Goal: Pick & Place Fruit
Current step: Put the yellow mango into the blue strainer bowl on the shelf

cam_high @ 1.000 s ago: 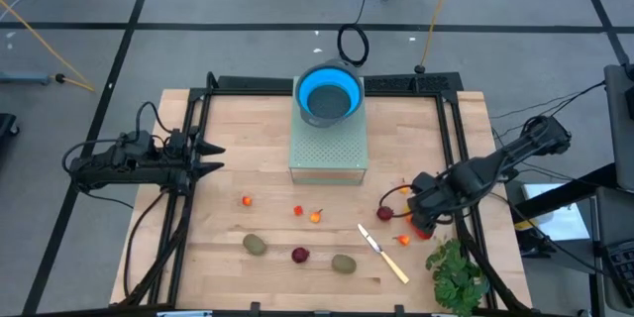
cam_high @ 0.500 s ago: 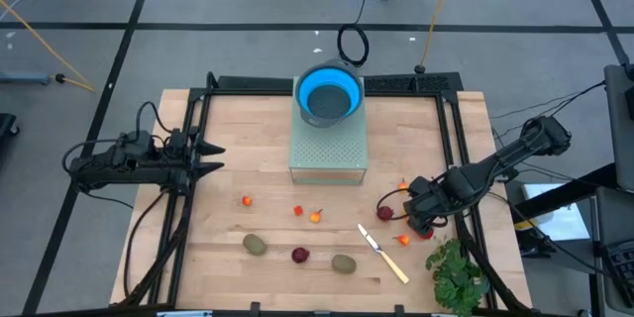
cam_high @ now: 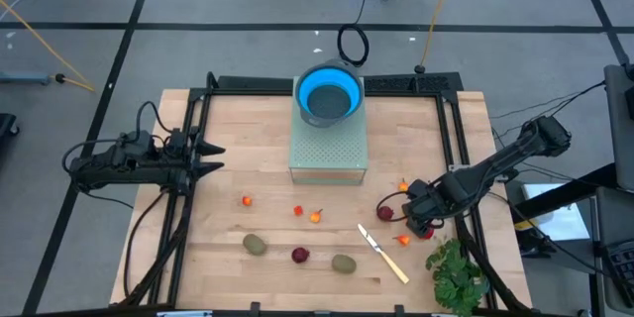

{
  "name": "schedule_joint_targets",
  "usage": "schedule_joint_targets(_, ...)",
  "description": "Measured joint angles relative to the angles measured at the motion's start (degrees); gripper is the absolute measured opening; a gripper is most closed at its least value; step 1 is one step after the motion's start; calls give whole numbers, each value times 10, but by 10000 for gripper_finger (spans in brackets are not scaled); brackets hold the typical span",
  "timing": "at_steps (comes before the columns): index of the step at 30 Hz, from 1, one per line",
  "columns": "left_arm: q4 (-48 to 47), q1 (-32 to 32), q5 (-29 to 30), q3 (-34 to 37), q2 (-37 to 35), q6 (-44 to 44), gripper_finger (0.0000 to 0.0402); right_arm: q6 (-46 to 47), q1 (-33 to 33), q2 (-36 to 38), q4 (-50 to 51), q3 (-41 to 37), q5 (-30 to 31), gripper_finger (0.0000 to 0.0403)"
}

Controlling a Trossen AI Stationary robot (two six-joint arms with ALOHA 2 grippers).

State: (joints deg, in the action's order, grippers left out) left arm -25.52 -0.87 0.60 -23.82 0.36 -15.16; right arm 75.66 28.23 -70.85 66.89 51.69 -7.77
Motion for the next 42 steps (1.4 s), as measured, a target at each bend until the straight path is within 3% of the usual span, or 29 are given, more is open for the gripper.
schedule_joint_targets(29,0,0,0,0,0,-3,212,1,0,0,-181,-111,2,396)
schedule_joint_targets(42,0,0,0,0,0,-3,212,30,0,0,-202,-165,2,396)
